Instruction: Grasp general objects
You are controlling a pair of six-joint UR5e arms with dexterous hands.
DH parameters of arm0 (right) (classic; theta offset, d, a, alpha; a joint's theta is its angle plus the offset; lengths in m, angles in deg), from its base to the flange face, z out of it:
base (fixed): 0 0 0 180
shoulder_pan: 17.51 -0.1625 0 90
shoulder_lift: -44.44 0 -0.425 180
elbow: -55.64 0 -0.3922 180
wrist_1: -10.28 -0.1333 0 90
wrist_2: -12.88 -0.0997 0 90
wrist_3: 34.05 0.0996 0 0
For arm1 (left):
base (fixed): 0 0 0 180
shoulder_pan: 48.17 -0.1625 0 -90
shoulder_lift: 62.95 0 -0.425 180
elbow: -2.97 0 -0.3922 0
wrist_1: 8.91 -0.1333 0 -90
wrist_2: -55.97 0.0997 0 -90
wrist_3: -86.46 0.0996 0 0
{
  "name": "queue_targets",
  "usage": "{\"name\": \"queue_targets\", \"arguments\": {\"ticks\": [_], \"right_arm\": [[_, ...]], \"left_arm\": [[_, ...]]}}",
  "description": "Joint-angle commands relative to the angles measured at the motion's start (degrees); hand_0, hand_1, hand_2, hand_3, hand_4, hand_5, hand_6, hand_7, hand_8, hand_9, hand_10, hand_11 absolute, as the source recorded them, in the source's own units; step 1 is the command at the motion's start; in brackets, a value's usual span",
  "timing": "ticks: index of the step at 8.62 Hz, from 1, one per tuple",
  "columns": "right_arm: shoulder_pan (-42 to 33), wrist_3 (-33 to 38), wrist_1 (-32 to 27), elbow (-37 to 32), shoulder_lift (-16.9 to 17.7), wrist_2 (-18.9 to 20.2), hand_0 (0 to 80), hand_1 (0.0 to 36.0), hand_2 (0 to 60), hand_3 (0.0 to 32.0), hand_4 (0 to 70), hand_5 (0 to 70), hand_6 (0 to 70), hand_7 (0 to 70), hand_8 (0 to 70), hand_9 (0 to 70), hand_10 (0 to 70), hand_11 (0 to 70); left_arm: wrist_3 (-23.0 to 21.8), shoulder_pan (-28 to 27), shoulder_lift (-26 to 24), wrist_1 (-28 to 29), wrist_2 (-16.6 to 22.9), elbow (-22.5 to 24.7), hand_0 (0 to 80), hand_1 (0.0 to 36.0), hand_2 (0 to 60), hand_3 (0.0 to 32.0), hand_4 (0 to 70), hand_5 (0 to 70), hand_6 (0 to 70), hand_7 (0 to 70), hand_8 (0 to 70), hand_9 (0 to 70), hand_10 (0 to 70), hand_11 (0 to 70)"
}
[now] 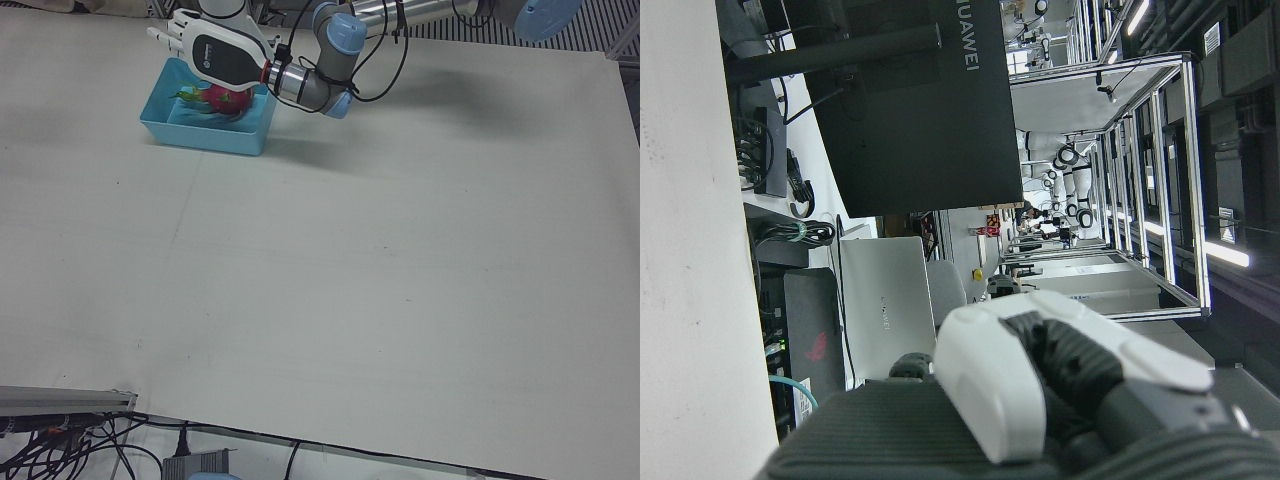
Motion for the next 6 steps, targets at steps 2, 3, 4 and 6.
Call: {"name": "queue_targets", "arguments": {"ticks": [2, 3, 4, 6], "right_arm": [[0.04, 0.0, 0.0, 0.0, 0.0, 0.0, 0.0, 0.0, 0.0, 0.0, 0.0, 0.0, 0.0, 0.0, 0.0, 0.0, 0.0, 0.0], [0.04, 0.0, 0.0, -0.09, 0.0, 0.0, 0.0, 0.0, 0.0, 0.0, 0.0, 0.0, 0.0, 0.0, 0.0, 0.0, 0.0, 0.0], [-0.04, 0.0, 0.0, 0.0, 0.0, 0.0, 0.0, 0.0, 0.0, 0.0, 0.0, 0.0, 0.0, 0.0, 0.0, 0.0, 0.0, 0.0], [0.04, 0.0, 0.0, 0.0, 0.0, 0.0, 0.0, 0.0, 0.0, 0.0, 0.0, 0.0, 0.0, 0.0, 0.0, 0.0, 0.0, 0.0]], "left_arm": [[-3.4, 16.53, -0.58, -9.6, -8.22, -7.71, 80.0, 36.0, 60.0, 0.0, 3.6, 70.0, 17.4, 70.0, 2.4, 13.5, 3.8, 11.6], [-3.67, 21.1, -1.63, -12.68, -8.39, -8.14, 80.0, 36.0, 60.0, 0.0, 6.8, 70.0, 20.4, 70.0, 3.0, 14.2, 3.7, 11.5], [-3.76, 25.32, -2.77, -14.8, -8.48, -10.24, 80.0, 36.0, 60.0, 0.0, 8.1, 70.0, 22.0, 70.0, 3.4, 14.6, 3.9, 11.7], [-3.67, 34.29, -4.1, -19.21, -8.66, -13.84, 80.0, 36.0, 60.0, 0.0, 12.4, 70.0, 22.7, 70.0, 3.5, 14.9, 11.6, 22.6]]}}
